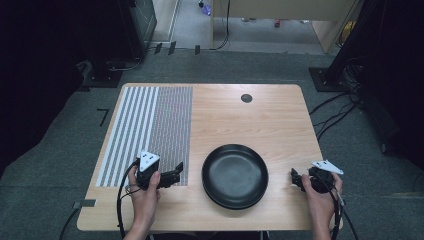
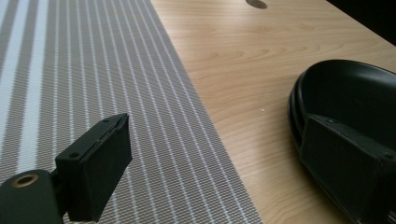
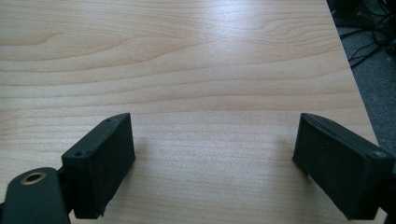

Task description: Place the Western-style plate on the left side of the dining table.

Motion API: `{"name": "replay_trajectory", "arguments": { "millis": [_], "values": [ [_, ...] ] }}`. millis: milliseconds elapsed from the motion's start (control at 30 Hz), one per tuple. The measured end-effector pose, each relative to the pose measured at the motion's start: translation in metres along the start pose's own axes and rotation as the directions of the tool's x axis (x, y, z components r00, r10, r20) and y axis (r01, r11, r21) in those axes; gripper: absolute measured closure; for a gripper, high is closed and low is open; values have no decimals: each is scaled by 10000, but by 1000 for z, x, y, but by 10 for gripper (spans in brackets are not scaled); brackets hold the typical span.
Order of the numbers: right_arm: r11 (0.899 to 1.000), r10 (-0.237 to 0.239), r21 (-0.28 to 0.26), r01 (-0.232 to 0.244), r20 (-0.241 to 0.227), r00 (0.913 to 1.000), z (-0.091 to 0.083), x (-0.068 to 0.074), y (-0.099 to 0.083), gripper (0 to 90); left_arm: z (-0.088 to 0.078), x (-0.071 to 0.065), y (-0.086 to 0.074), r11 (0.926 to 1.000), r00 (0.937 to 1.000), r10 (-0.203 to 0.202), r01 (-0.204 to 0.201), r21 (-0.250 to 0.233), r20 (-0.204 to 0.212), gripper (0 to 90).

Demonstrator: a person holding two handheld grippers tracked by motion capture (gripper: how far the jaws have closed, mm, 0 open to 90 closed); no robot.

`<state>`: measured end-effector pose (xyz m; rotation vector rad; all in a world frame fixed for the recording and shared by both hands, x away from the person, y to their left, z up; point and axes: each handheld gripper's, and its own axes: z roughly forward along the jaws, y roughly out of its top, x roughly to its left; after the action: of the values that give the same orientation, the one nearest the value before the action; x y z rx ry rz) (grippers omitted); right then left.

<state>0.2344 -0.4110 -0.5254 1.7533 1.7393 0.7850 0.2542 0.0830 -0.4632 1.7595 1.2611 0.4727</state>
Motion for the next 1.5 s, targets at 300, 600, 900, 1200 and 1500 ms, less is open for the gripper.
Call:
{"name": "replay_trajectory", "arguments": {
  "millis": [300, 600, 900, 1200, 1500],
  "values": [
    [9952, 879, -389, -900, -530, 9947, -5, 5, -1, 143, 7, -14, -1, 9995, 9990, 239, -246, 177, 386, 88],
    [9884, 1022, -989, -1154, -1294, 9863, -20, 24, 9, 146, 12, -27, -3, 9986, 9968, 348, -375, 365, 713, 89],
    [9836, 1052, -1246, -1305, -1914, 9759, -30, 50, 19, 226, 18, -40, -6, 9969, 9933, 497, -557, 555, 1045, 89],
    [9832, 611, -1556, -960, -2148, 9747, -36, 77, 25, 314, 23, -54, -10, 9946, 9877, 529, -652, 805, 1469, 98],
    [9847, 228, -1587, -713, -2887, 9572, -35, 91, 21, 564, 25, -60, -14, 9938, 9860, 521, -667, 885, 1581, 202]
  ]
}}
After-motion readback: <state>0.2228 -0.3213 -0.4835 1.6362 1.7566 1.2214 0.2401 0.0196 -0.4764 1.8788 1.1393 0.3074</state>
